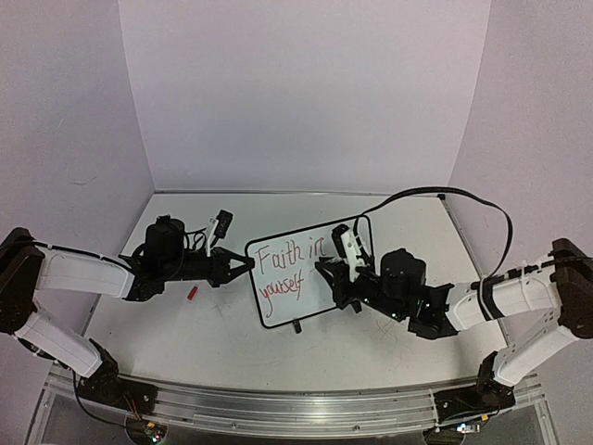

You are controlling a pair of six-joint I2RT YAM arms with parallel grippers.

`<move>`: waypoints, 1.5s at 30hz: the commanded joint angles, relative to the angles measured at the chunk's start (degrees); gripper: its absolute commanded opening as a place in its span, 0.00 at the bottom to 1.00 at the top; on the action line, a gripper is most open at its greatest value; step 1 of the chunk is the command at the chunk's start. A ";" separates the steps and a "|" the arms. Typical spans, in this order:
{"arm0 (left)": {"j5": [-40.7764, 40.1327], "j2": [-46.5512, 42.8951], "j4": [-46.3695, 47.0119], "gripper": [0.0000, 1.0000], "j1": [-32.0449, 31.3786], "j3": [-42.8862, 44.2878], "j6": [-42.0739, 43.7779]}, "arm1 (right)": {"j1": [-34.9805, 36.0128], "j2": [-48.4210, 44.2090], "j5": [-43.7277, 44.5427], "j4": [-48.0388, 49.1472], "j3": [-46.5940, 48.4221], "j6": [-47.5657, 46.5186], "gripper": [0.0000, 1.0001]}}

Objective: Write a sentence on the whiteboard

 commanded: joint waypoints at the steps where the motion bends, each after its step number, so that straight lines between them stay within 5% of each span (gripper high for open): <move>1: -3.19 -1.63 -1.02 0.00 0.11 0.14 2.01 | 0.07 1.78 -0.13 1.94 -0.04 1.58 0.00; 45: -2.81 -1.03 -1.30 0.00 0.03 1.16 1.47 | 0.09 5.70 3.05 2.55 0.32 3.69 0.00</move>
